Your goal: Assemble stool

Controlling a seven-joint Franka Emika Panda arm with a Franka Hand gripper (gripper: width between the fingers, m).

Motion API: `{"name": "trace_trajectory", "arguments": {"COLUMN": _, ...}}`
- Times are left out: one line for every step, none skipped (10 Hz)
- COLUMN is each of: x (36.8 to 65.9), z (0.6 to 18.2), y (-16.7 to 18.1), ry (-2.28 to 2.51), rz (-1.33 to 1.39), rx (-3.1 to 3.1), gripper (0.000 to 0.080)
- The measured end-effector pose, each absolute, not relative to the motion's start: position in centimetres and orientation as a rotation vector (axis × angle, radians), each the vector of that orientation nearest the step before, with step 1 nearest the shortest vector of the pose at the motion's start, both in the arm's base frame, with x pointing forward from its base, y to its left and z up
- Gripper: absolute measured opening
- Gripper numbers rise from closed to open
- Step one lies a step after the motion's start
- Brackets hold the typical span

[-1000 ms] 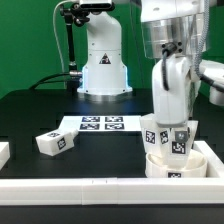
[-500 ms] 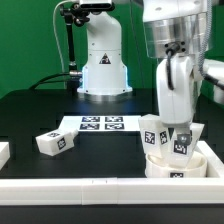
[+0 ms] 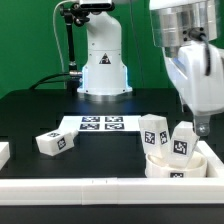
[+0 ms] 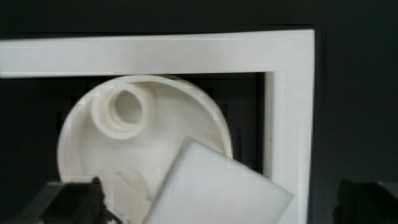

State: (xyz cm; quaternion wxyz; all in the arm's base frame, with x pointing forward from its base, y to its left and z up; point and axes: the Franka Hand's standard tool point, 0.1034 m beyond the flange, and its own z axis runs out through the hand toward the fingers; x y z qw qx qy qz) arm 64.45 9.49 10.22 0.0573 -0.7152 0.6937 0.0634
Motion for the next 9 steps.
{"name": "trace_trajectory", "arguments": {"x": 64.44, "z": 10.18, "y": 9.48, "ry": 2.030, "rz": 0.187, "rx": -2.233, "gripper": 0.0649}}
{"name": "trace_trajectory", "arguments": {"x": 64.43, "z": 10.16, "y": 9.48, "ry": 1.966, "rz": 0.181, "rx": -2.287, "gripper": 0.0649}}
{"name": "trace_trajectory", "arguments": {"x": 64.46, "z": 10.11, "y": 9.56, "ry": 1.818, "rz": 0.153, "rx": -2.413, "gripper": 0.0649}}
{"name": "trace_trajectory", "arguments": {"x": 64.41, "z": 10.09, "y": 9.66, "ry": 1.686, "rz": 0.131, "rx": -2.522, "gripper": 0.0649}}
{"name": "trace_trajectory", "arguments": {"x": 64.40, "z": 10.10, "y": 9.68, "ry": 1.550, "rz": 0.114, "rx": -2.617, "gripper": 0.0649}}
{"name": "trace_trajectory", "arguments": {"x": 64.41, "z": 10.08, "y": 9.60, "ry": 1.456, "rz": 0.109, "rx": -2.667, "gripper": 0.0649}}
{"name": "trace_trajectory", "arguments": {"x": 64.41, "z": 10.07, "y": 9.53, "ry": 1.342, "rz": 0.102, "rx": -2.723, "gripper": 0.0649}}
{"name": "trace_trajectory", "arguments": {"x": 64.41, "z": 10.06, "y": 9.51, "ry": 1.239, "rz": 0.096, "rx": -2.769, "gripper": 0.0649}}
{"name": "trace_trajectory", "arguments": {"x": 64.41, "z": 10.05, "y": 9.49, "ry": 1.181, "rz": 0.093, "rx": -2.794, "gripper": 0.0649}}
